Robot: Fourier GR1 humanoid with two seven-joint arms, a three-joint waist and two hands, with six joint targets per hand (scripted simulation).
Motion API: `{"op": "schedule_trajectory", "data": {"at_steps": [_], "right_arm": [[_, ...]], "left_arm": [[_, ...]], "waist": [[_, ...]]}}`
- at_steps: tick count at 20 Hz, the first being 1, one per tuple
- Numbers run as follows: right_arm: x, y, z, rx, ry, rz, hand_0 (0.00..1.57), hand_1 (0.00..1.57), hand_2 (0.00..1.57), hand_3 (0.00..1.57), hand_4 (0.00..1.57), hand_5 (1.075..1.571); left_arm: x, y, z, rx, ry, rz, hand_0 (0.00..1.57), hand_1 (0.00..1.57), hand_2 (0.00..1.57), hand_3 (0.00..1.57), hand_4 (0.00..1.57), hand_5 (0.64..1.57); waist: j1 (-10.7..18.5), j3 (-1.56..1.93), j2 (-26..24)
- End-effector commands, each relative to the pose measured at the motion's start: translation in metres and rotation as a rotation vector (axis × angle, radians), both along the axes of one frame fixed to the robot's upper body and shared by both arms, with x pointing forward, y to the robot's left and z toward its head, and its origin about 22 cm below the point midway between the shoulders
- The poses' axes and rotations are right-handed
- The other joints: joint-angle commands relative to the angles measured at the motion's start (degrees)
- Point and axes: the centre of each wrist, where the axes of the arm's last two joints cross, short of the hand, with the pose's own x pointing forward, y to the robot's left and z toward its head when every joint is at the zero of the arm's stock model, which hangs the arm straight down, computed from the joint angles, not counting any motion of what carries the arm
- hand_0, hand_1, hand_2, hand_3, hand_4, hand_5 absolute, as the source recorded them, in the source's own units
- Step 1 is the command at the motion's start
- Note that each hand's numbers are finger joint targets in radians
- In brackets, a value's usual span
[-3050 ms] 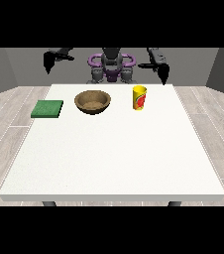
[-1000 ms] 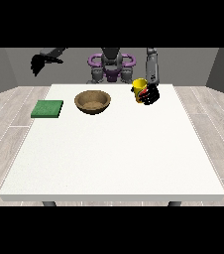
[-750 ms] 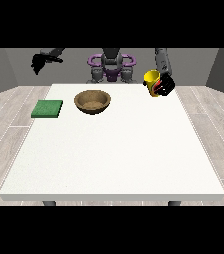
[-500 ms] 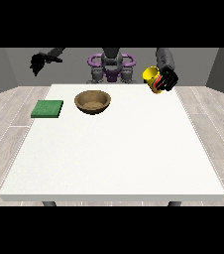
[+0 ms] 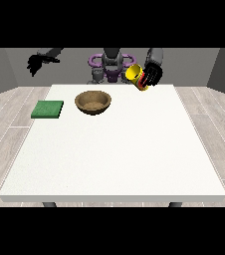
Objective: Pick the cup and pour the ball into the bowl, then pick the bowl and place it on the pad
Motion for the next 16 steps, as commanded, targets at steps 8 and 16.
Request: {"op": "schedule_trajectory", "data": {"at_steps": [8,16], "right_arm": [[0.001,0.002,-0.012,0.012,0.064,0.019,0.00,0.00,0.00,0.00,0.00,1.571],[0.001,-0.007,-0.015,0.040,0.046,0.063,0.00,0.00,0.00,0.00,0.00,1.570]], "left_arm": [[0.008,-0.096,0.013,0.552,-0.059,-0.054,1.54,1.54,1.57,1.57,1.48,1.334],[-0.009,-0.165,-0.001,1.018,-0.080,-0.198,1.51,1.51,1.57,1.57,1.57,1.042]], "waist": [[-1.28,0.06,-4.42],[-3.34,0.09,-2.30]]}}
